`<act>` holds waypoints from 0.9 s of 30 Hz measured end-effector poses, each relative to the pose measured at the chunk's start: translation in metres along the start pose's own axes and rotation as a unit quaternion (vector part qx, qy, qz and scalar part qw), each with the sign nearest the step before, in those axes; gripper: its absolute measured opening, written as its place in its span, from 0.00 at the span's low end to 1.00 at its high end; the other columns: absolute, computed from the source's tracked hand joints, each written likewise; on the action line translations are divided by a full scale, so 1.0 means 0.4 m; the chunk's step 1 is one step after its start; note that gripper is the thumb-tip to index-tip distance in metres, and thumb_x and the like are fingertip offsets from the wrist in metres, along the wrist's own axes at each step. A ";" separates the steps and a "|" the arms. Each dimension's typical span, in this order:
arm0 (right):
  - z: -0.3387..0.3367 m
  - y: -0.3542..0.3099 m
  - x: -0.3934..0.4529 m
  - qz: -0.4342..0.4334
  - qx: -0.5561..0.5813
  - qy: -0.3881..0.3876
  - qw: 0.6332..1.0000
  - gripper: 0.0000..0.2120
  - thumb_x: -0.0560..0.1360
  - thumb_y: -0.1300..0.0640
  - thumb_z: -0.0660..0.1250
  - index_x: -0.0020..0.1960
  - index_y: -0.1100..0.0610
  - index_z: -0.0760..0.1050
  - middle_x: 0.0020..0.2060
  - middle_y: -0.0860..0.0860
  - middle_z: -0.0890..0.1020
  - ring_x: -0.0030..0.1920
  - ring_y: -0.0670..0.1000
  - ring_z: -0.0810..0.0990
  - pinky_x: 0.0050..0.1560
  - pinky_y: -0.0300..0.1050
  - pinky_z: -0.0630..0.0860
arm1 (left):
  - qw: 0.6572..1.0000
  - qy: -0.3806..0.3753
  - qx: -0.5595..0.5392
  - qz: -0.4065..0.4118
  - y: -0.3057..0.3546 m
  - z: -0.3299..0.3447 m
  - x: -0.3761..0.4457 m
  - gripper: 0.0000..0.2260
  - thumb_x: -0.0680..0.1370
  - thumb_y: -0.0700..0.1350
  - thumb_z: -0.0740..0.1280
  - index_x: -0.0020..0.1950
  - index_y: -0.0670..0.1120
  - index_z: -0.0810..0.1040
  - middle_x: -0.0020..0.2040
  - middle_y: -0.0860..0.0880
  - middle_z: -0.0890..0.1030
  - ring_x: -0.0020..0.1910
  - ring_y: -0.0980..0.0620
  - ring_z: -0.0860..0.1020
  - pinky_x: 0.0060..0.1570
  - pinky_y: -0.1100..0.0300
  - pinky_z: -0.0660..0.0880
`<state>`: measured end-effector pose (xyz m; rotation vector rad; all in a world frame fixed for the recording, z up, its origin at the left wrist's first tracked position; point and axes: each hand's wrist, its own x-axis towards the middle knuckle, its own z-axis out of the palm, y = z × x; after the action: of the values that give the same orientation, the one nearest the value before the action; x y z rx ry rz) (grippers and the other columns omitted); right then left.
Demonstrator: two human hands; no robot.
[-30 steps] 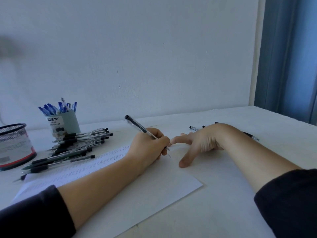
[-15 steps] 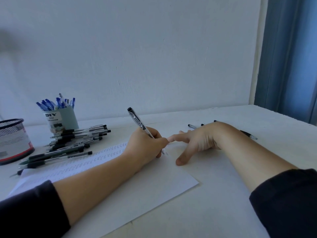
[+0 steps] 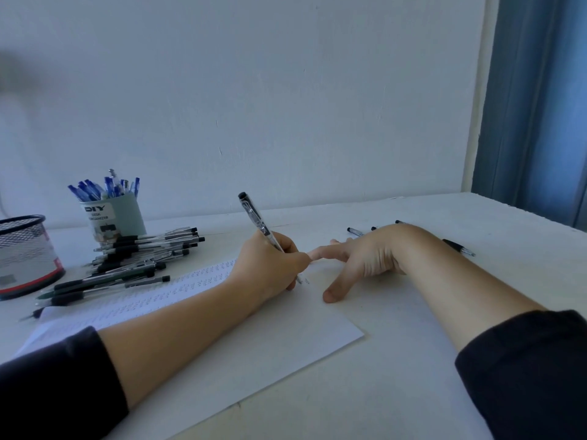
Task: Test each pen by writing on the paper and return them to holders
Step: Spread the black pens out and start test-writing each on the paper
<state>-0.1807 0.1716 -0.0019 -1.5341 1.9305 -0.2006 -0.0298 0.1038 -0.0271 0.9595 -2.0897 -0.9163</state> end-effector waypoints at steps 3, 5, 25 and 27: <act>-0.001 -0.002 -0.002 0.001 0.000 -0.001 1.000 0.36 0.67 0.45 0.75 0.67 0.27 0.59 0.76 0.44 0.44 0.77 0.50 0.45 0.73 0.51 0.55 | 1.000 0.001 -0.002 0.003 -0.001 0.001 -0.001 0.11 0.68 0.40 0.65 0.25 0.45 0.73 0.21 0.49 0.75 0.20 0.56 0.66 0.27 0.65 0.64; -0.002 -0.002 -0.004 -0.001 -0.005 -0.001 1.000 0.36 0.68 0.46 0.74 0.68 0.28 0.59 0.76 0.45 0.44 0.77 0.50 0.44 0.73 0.51 0.53 | 1.000 -0.003 0.004 0.005 0.001 0.003 -0.001 0.11 0.69 0.39 0.65 0.26 0.45 0.74 0.21 0.49 0.75 0.19 0.56 0.66 0.26 0.65 0.63; 0.003 -0.008 -0.010 0.000 0.041 -0.004 0.999 0.35 0.70 0.52 0.74 0.69 0.31 0.62 0.75 0.44 0.51 0.75 0.51 0.54 0.70 0.50 0.63 | 1.000 -0.011 0.007 0.020 -0.002 0.002 -0.001 0.11 0.70 0.39 0.65 0.26 0.44 0.73 0.21 0.49 0.74 0.20 0.55 0.67 0.25 0.67 0.64; 0.004 -0.008 -0.008 0.000 0.046 -0.007 0.999 0.35 0.70 0.52 0.74 0.68 0.32 0.62 0.74 0.43 0.53 0.74 0.51 0.56 0.70 0.50 0.64 | 1.000 -0.010 0.001 0.025 -0.004 0.001 -0.002 0.12 0.69 0.39 0.65 0.26 0.45 0.73 0.21 0.49 0.74 0.20 0.56 0.67 0.25 0.67 0.64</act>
<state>-0.1769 0.1738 -0.0004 -1.4725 1.8839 -0.2739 -0.0292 0.1037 -0.0290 0.8997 -2.1212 -0.9016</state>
